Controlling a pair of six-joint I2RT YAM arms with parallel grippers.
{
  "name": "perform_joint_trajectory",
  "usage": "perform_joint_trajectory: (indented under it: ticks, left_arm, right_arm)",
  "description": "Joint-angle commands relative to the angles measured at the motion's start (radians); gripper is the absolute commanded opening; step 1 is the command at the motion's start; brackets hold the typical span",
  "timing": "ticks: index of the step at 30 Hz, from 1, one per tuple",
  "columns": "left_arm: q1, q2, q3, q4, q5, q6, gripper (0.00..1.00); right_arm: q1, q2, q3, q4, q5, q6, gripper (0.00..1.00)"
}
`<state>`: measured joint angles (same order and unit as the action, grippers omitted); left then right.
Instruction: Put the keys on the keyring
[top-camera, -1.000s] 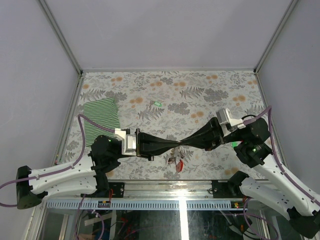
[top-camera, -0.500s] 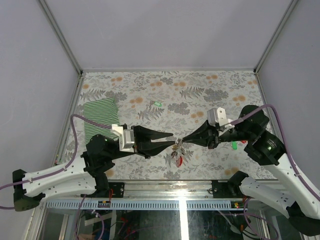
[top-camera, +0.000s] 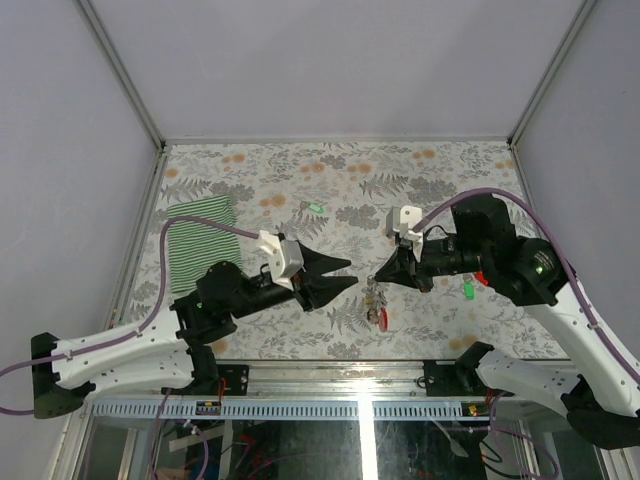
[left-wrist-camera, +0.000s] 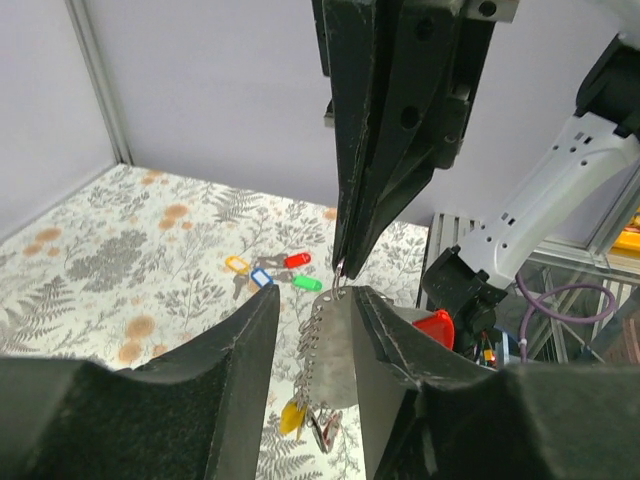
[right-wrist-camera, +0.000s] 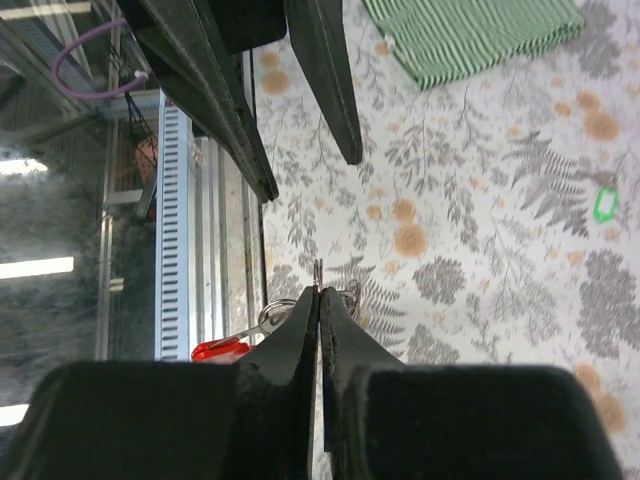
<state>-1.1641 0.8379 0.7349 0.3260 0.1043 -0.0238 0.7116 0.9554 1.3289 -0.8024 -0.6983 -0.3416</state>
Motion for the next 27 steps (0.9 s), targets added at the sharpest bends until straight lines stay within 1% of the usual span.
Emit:
perform_joint_trajectory:
  ticks: [1,5,8,13,19,22,27]
  left_arm:
    - [0.003,0.020,0.052,-0.061,-0.037,-0.028,0.37]
    - [0.003,0.029,0.025,-0.025,-0.015,-0.010,0.37]
    - [0.003,0.040,0.031,-0.030,0.009,0.015,0.35]
    - [0.003,0.067,0.041,-0.024,0.074,0.009,0.32]
    - [0.004,0.090,0.046,-0.046,0.171,0.030,0.27]
    - [0.003,0.084,0.041,-0.054,0.193,0.046,0.24]
    - [0.004,0.077,0.037,-0.047,0.206,0.055,0.21]
  right_arm:
    - [0.006,0.037,0.095,-0.112,0.063,-0.002,0.00]
    - [0.007,0.075,0.124,-0.163,0.066,0.014,0.00]
    - [0.023,0.105,0.168,-0.216,0.088,0.010,0.00]
    - [0.094,0.144,0.223,-0.277,0.179,0.016,0.00]
    - [0.189,0.186,0.276,-0.313,0.264,0.024,0.00]
    - [0.214,0.192,0.293,-0.318,0.278,0.019,0.00]
    - [0.240,0.195,0.300,-0.314,0.276,0.004,0.00]
